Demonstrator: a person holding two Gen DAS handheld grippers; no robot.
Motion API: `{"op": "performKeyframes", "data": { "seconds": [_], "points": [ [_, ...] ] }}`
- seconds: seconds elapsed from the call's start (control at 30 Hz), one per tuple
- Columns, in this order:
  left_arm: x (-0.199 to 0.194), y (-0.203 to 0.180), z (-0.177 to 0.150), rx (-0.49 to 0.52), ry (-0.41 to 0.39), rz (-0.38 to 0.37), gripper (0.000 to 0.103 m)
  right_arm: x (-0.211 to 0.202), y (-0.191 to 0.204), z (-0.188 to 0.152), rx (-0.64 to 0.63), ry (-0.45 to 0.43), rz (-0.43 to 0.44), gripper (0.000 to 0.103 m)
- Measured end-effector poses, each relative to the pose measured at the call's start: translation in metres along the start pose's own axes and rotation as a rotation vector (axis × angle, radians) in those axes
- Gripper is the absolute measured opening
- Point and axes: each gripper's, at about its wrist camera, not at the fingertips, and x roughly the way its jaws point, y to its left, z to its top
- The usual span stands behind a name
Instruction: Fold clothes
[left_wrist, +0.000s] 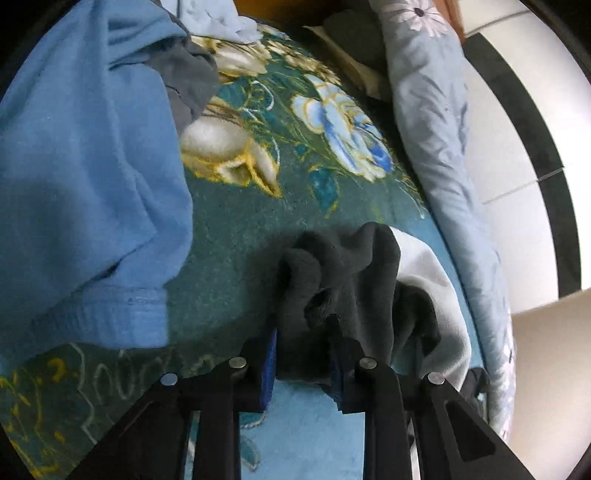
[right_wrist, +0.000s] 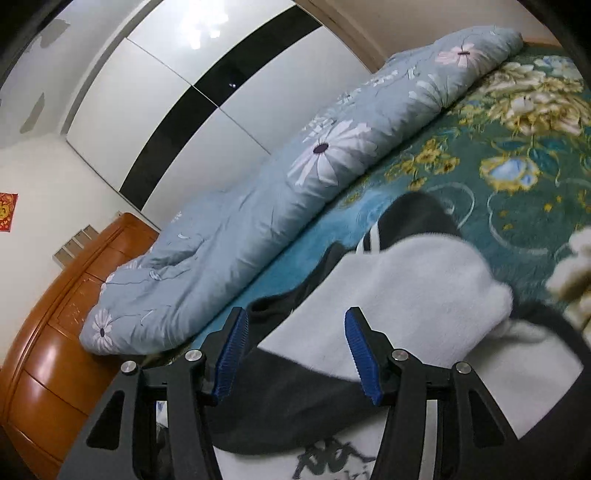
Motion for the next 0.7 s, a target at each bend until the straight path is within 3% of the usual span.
{"op": "performKeyframes", "data": {
  "seconds": [0.1, 0.23, 0.33, 0.47, 0.57, 0.63, 0.7],
  "points": [
    [-0.034, -0.042, 0.022, 0.128, -0.131, 0.077, 0.022, -0.012, -0.006, 0.011, 0.002, -0.042, 0.014, 0.056],
    [-0.114, -0.128, 0.046, 0.314, -0.326, 0.049, 0.022, -0.023, -0.01, 0.024, -0.01, -0.084, 0.025, 0.056],
    [-0.156, -0.19, 0.036, 0.437, -0.396, 0.002, 0.022, -0.023, -0.012, 0.029, -0.013, -0.077, 0.032, 0.056],
    [-0.16, -0.257, -0.01, 0.572, -0.376, -0.076, 0.022, -0.019, -0.023, 0.033, 0.014, -0.034, 0.044, 0.056],
    [-0.143, -0.298, -0.061, 0.656, -0.305, -0.147, 0.021, -0.024, -0.035, 0.041, 0.039, -0.037, 0.034, 0.056],
    [-0.13, -0.323, -0.096, 0.699, -0.229, -0.217, 0.002, -0.031, -0.043, 0.046, 0.053, -0.054, 0.024, 0.056],
    [-0.117, -0.35, -0.133, 0.761, -0.148, -0.284, 0.002, -0.04, -0.053, 0.053, 0.068, -0.082, 0.006, 0.056]
  ]
}}
